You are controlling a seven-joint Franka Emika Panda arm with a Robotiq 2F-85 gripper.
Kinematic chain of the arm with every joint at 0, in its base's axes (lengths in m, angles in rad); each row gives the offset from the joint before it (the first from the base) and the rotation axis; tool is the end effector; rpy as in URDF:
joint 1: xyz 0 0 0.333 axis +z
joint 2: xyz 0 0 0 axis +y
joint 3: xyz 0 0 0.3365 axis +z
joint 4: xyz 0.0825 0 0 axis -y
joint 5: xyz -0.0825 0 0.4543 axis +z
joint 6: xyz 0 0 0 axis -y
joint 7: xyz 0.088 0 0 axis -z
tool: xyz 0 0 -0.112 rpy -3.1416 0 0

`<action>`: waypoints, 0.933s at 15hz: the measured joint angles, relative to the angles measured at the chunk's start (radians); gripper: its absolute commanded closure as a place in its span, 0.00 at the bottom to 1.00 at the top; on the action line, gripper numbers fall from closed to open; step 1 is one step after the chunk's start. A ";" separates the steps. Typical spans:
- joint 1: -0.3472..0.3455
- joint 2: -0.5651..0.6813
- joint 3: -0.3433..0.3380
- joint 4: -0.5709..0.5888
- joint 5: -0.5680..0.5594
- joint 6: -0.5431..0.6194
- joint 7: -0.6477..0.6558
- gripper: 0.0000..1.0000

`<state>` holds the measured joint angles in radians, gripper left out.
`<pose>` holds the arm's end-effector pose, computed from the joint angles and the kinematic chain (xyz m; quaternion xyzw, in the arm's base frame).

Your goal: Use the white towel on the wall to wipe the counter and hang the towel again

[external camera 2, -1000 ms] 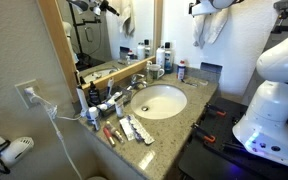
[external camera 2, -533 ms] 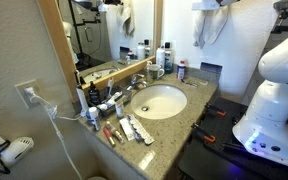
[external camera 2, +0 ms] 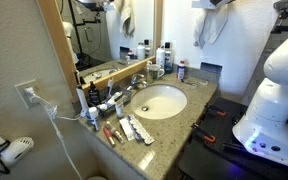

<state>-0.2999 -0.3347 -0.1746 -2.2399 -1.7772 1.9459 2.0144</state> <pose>0.4500 -0.3201 0.5734 0.4678 -0.5275 0.5095 0.4933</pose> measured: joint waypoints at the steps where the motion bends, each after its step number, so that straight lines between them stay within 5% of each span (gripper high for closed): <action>1: 0.010 0.011 -0.011 0.007 -0.010 -0.021 0.009 0.26; 3: 0.024 0.029 -0.027 0.017 -0.022 -0.052 0.016 0.32; 11: 0.056 0.057 -0.041 0.028 -0.033 -0.095 0.016 0.95; 14: 0.070 0.061 -0.041 0.028 -0.033 -0.097 0.016 1.00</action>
<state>-0.2302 -0.2736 -0.2155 -2.2118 -1.8106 1.8488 2.0302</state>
